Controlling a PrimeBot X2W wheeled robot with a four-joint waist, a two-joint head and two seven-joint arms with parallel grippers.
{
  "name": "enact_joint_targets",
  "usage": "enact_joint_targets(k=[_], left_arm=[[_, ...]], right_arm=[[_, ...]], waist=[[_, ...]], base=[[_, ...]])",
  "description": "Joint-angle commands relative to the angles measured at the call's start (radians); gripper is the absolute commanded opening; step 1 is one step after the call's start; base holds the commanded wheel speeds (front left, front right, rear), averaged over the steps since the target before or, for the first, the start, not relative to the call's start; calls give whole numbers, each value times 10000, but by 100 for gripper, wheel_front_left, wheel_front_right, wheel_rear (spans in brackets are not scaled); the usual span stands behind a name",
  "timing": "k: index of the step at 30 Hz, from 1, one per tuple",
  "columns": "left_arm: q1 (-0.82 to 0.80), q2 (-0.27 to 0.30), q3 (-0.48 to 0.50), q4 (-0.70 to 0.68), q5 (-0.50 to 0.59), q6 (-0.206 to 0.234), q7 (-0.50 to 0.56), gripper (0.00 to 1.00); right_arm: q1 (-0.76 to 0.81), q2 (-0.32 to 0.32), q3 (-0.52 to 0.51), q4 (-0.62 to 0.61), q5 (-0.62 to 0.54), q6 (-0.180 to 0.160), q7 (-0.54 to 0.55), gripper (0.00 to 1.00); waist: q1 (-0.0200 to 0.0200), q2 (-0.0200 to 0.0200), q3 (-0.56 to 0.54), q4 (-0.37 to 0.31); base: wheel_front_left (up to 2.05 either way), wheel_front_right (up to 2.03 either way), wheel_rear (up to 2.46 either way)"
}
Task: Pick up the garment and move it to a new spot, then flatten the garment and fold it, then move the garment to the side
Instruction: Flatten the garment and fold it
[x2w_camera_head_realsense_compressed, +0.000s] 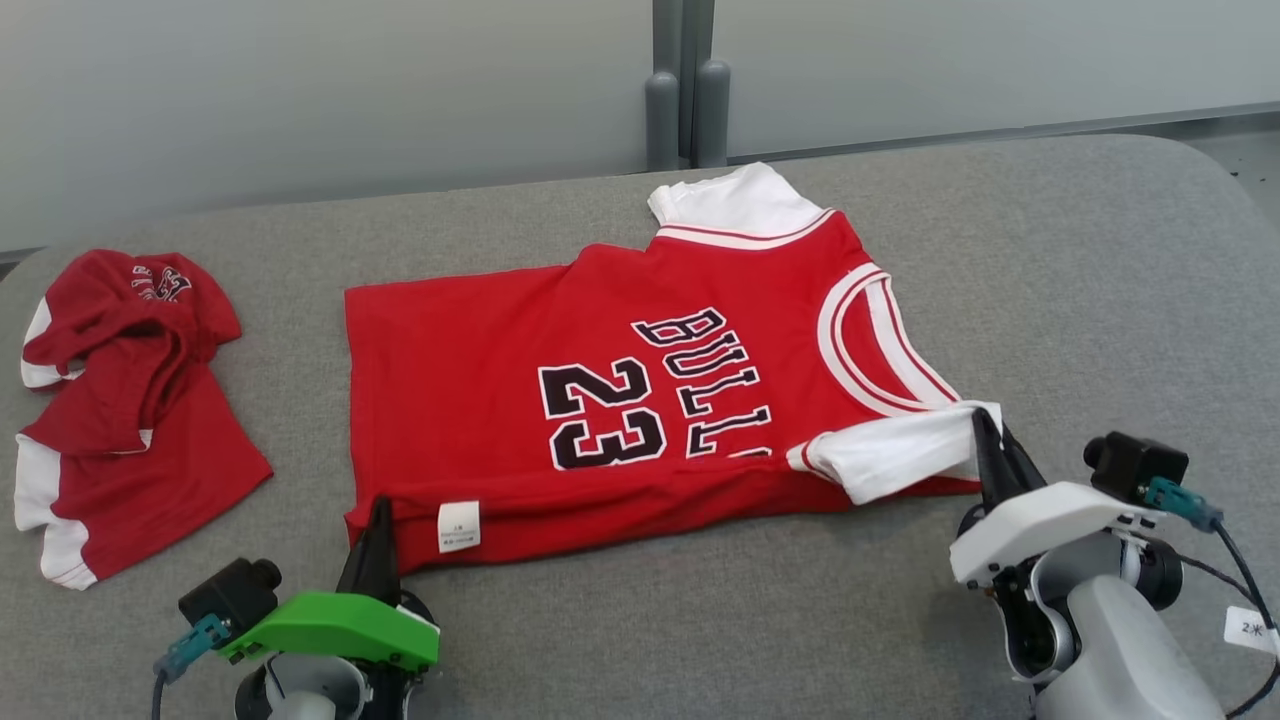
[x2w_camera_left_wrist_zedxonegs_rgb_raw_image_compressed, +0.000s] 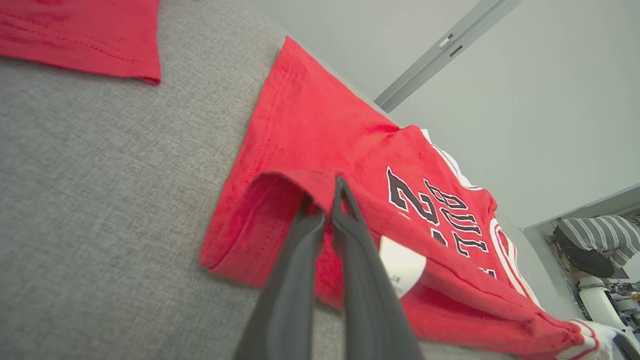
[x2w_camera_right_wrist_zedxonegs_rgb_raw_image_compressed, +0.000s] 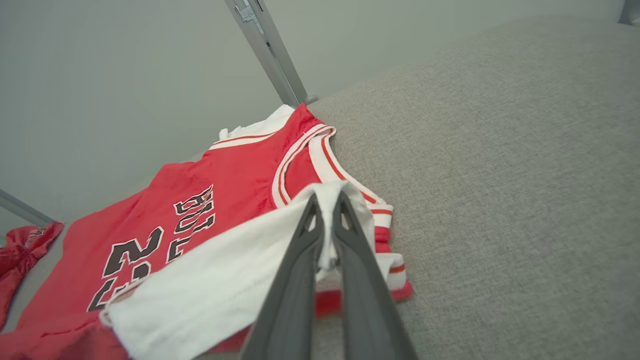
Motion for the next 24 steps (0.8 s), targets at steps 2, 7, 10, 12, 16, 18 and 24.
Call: enact_joint_targets(k=[2, 7, 10, 12, 16, 18, 24], left_arm=[[-469, 142, -111, 281, 170, -62, -55, 0], [-1215, 188, -358, 789, 189, -115, -119, 0], [-1485, 223, -506, 1021, 196, -131, -149, 0], [-1647, 250, -575, 1204, 218, -138, -181, 0], [-1893, 272, -624, 1483, 166, -130, -265, 0], [-1991, 283, -629, 1562, 124, -132, -302, 0], [-2262, 269, -656, 1683, 64, -135, -395, 21]], right_arm=[[-529, -32, -56, 451, -194, 1, -108, 0], [-1567, -32, -40, 1566, -512, 1, -205, 0], [-2015, -32, -11, 2143, -571, 1, -271, 0], [-2291, -32, 10, 2536, -628, 1, -337, 0], [-2809, -32, 135, 3225, -582, 1, -483, 0], [-3074, -35, 195, 3552, -594, 1, -533, 0], [-3843, -33, 346, 4462, -704, 1, -716, 39]], waist=[[0, 37, 276, 94], [0, 37, 652, 214], [0, 37, 805, 255], [0, 37, 880, 280], [0, 37, 1003, 304], [0, 37, 1050, 320], [0, 37, 1126, 392]], base=[[0, 0, 0], [0, 0, 0], [0, 0, 0], [0, 0, 0], [0, 0, 0], [0, 0, 0], [0, 0, 0]])
